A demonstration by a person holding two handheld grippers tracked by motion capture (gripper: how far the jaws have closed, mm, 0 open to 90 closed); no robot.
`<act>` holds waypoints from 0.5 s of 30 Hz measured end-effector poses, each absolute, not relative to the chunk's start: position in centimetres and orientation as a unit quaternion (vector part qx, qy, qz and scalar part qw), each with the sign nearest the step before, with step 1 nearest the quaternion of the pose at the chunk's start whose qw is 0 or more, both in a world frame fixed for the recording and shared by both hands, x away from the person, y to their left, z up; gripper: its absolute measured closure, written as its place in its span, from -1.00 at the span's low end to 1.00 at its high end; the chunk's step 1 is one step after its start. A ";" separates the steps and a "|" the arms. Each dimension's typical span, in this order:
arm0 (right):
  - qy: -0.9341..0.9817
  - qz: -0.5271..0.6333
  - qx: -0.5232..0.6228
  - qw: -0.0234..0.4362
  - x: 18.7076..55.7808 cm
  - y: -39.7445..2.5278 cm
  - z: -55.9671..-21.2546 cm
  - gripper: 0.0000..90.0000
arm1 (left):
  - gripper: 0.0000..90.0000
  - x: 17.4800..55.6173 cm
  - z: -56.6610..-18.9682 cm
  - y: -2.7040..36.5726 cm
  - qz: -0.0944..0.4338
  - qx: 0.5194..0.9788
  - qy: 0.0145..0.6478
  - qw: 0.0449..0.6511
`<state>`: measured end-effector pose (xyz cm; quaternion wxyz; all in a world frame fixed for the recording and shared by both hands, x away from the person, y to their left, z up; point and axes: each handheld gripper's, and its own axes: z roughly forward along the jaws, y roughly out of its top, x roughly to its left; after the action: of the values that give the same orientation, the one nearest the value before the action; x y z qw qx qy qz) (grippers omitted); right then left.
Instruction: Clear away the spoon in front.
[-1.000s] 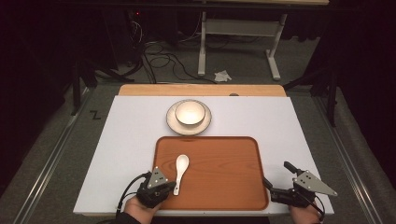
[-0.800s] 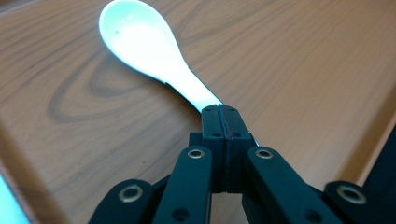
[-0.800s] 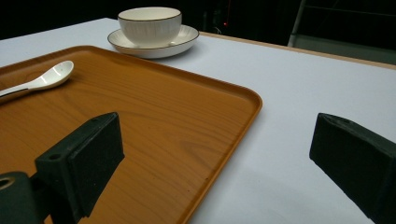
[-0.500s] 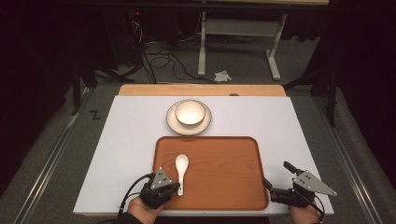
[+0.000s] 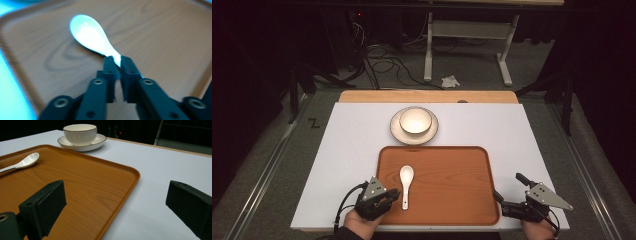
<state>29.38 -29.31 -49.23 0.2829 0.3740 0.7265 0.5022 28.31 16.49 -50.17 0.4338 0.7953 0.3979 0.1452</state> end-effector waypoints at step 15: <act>0.726 0.502 0.378 0.281 29.4 -29.3 -49.3 -0.92 | -0.40 27.7 -48.1 22.2 0.236 0.723 0.431 0.485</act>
<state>29.38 -29.34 -49.28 0.2812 0.3776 0.7256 0.5018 27.71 22.25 -48.13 0.4848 0.7235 0.4311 0.2361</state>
